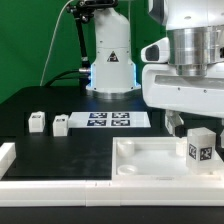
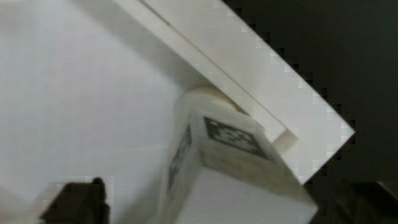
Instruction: Assemble one leg
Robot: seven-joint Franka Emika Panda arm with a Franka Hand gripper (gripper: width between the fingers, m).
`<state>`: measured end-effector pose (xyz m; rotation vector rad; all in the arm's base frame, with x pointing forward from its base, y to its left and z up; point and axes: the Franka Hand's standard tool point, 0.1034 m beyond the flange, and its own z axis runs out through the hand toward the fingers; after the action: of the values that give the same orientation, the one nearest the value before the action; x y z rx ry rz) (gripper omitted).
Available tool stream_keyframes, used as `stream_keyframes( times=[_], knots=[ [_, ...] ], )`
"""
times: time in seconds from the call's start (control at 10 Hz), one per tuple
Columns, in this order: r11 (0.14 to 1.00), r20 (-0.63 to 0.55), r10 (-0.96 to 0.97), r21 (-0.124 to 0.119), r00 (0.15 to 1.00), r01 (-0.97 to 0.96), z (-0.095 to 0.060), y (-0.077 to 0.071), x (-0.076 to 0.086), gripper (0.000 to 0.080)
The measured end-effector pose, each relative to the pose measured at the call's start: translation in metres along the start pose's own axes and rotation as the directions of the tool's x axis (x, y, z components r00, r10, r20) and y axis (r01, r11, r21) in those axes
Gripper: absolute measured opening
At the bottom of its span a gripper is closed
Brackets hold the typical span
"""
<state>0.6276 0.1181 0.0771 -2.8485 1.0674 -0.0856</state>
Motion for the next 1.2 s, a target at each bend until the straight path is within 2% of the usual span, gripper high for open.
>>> stream_keyframes(
  times=[0.2,0.4,0.5,0.8,0.9,1.0,1.2],
  knots=[
    [0.97,-0.003,-0.242,0.002,0.97,0.242,-0.002,-0.0017,0.0021,0.0648],
    [0.892,-0.004,-0.451,-0.005,0.892,0.451,-0.0035,-0.0048,0.0011,0.0649],
    [0.844,-0.005,-0.537,-0.008,0.844,0.537,-0.0046,-0.0065,0.001,0.0649],
    [0.592,0.0,-0.806,-0.017,0.592,0.806,-0.0035,-0.0013,0.0054,0.0649],
    [0.535,-0.004,-0.845,-0.02,0.535,0.844,-0.0007,0.0015,0.0047,0.0649],
    [0.525,-0.004,-0.851,-0.019,0.525,0.851,-0.0011,0.0012,0.0049,0.0649],
    [0.566,-0.005,-0.824,-0.019,0.566,0.824,-0.001,0.0012,0.0049,0.0388]
  ],
)
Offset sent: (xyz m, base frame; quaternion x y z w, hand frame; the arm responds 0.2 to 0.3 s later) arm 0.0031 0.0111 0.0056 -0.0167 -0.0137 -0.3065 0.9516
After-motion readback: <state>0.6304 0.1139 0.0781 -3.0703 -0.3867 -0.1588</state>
